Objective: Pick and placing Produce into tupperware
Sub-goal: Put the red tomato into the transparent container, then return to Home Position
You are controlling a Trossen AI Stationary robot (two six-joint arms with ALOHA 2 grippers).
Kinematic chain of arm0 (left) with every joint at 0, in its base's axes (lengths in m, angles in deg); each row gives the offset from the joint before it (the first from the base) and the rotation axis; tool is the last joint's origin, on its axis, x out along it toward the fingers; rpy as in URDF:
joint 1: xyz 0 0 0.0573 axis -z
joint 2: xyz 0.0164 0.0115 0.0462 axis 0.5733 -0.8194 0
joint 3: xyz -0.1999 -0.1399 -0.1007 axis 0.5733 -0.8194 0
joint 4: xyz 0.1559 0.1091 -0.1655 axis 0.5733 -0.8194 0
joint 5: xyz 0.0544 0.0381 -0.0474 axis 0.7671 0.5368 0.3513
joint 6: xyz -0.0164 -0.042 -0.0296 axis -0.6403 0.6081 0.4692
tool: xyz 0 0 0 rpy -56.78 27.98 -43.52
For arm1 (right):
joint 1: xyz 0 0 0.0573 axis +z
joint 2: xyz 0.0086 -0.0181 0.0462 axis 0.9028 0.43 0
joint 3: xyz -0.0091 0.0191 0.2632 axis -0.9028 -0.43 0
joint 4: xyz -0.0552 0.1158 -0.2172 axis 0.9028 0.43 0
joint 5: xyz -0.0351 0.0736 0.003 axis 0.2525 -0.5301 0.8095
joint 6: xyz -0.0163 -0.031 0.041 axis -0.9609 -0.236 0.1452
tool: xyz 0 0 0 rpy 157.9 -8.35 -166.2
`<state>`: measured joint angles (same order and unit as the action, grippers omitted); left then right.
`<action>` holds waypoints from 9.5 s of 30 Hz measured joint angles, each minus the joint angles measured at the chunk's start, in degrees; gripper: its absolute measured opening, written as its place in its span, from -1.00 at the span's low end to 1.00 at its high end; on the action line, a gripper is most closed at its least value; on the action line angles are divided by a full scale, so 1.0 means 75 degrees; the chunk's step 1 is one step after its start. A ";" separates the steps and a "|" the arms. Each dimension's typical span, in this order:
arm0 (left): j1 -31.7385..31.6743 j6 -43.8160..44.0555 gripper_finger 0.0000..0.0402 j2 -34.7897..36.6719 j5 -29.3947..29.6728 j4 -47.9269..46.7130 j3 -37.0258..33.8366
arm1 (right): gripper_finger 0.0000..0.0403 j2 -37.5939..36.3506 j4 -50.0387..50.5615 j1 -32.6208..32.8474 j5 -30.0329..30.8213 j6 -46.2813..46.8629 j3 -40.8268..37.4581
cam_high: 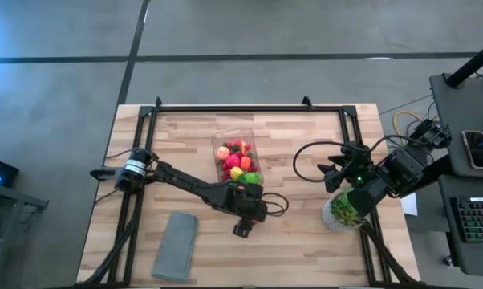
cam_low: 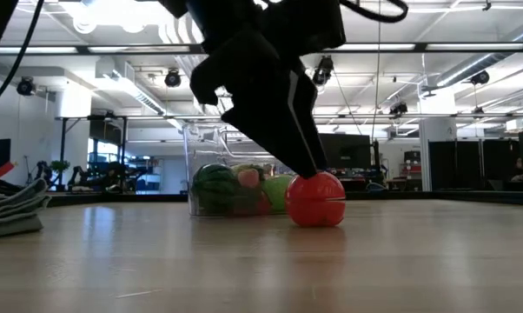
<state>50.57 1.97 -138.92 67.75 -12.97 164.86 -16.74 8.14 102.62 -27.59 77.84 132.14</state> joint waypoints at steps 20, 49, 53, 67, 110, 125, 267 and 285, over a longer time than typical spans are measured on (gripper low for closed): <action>0.0025 -0.0487 0.44 -0.0317 0.0285 -0.1663 0.1504 | 0.19 0.0000 0.0000 0.0000 0.0002 0.0003 -0.0003; 0.0021 -0.0403 0.44 -0.1072 0.0198 -0.1723 0.1641 | 0.20 0.0000 -0.0006 0.0003 -0.0012 0.0056 -0.0110; 0.0020 -0.0403 0.44 -0.1072 0.0197 -0.1720 0.1639 | 0.19 0.0000 -0.0006 0.0003 -0.0010 0.0058 -0.0186; 0.0017 -0.0394 0.44 -0.1230 0.0232 -0.1762 0.1577 | 0.19 0.0003 -0.0032 0.0003 -0.0064 0.0087 -0.0370; -0.0037 -0.0204 0.22 -0.0495 0.1871 -0.1794 0.3289 | 0.18 0.0003 -0.0012 0.0003 -0.0066 0.0061 -0.0373; -0.1958 0.4380 0.23 0.1155 0.3450 -0.6558 0.2819 | 0.18 0.0000 -0.0015 0.0005 -0.0233 -0.0168 -0.0373; -0.2885 0.4989 0.56 1.3090 -0.2810 0.3620 -1.1403 | 0.23 -0.9034 -1.0005 -0.0048 -0.2008 -0.8708 -0.8626; -0.2885 0.4989 0.56 1.3085 -0.2812 0.3616 -1.1403 | 0.23 -0.9034 -1.0005 -0.0047 -0.2008 -0.8708 -0.8626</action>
<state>28.94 39.39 -40.78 46.66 14.15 79.33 -84.50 -66.89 102.27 -42.65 12.54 67.44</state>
